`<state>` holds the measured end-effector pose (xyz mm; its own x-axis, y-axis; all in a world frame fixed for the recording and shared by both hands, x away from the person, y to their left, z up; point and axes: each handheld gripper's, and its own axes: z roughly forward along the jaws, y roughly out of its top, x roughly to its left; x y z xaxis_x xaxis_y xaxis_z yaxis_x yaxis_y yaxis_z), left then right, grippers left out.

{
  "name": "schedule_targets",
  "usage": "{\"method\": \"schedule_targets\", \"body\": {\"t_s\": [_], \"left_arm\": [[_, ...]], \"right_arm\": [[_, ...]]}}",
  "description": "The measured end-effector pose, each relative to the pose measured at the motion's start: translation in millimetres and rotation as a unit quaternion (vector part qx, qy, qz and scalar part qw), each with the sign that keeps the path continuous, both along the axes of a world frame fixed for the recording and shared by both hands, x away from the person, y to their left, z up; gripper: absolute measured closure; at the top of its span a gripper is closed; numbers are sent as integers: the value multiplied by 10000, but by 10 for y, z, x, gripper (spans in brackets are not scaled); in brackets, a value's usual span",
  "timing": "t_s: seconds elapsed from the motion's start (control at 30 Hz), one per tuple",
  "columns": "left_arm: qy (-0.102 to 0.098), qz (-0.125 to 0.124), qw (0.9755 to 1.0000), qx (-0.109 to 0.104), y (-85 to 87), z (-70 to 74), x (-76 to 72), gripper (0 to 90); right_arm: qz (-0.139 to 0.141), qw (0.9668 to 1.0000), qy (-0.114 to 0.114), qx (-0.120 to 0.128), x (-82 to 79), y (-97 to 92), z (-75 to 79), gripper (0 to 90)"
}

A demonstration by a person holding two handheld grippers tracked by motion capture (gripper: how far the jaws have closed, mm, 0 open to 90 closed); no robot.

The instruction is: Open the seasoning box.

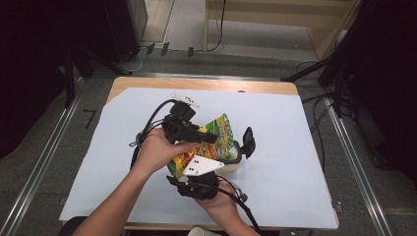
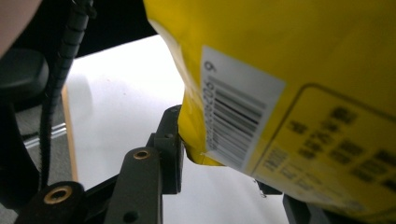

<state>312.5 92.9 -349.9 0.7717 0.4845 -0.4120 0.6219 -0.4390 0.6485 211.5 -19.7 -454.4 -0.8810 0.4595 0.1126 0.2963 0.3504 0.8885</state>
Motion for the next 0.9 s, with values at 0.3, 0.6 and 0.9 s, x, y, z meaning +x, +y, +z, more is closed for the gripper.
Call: {"method": "schedule_targets", "body": {"t_s": [0.3,0.6,0.9], "left_arm": [[-60,38,10000,-43,3,44,-22,613],[-175,85,9997,162,-19,48,-37,614],[-150,99,9997,153,-14,35,-24,629]], "right_arm": [[-5,9994,189,280,15,-23,37,616],[-25,9992,217,348,24,-29,50,613],[-25,9995,161,276,28,-26,44,607]]}}
